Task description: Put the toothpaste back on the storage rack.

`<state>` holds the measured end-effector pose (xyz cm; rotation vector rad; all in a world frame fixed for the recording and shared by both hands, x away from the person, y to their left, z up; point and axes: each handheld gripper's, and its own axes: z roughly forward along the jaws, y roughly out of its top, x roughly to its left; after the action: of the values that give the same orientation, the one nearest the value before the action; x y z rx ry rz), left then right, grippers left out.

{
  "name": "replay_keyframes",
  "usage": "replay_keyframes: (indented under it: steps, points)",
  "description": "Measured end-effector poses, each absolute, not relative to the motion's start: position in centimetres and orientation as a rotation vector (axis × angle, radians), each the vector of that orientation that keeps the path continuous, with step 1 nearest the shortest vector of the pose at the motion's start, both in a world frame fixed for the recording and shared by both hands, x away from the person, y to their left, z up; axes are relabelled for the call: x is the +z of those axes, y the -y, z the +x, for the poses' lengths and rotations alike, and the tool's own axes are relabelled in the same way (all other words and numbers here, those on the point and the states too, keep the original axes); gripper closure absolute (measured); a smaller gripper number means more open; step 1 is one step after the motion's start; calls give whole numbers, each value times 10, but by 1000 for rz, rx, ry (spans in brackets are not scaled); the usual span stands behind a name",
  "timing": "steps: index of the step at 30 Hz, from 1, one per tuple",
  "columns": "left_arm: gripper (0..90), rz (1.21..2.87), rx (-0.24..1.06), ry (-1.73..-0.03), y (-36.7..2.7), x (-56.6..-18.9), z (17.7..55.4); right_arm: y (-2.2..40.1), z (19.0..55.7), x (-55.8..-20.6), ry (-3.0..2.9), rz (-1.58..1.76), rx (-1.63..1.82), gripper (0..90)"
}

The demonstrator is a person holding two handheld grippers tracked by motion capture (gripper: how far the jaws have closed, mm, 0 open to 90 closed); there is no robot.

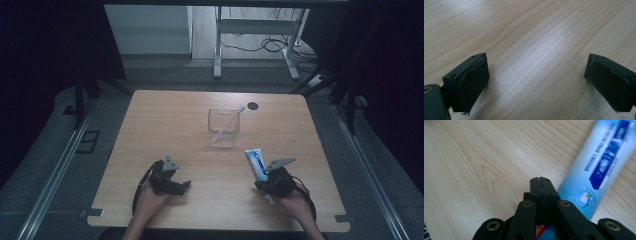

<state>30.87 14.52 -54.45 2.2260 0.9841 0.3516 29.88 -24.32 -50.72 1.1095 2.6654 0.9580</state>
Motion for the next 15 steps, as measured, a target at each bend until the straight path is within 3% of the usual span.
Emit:
replay_keyframes:
  steps: [15]
  points:
    - [55,2227,351,-984,-145,-544,309,275,303,-505,-2630,1172,916,877]
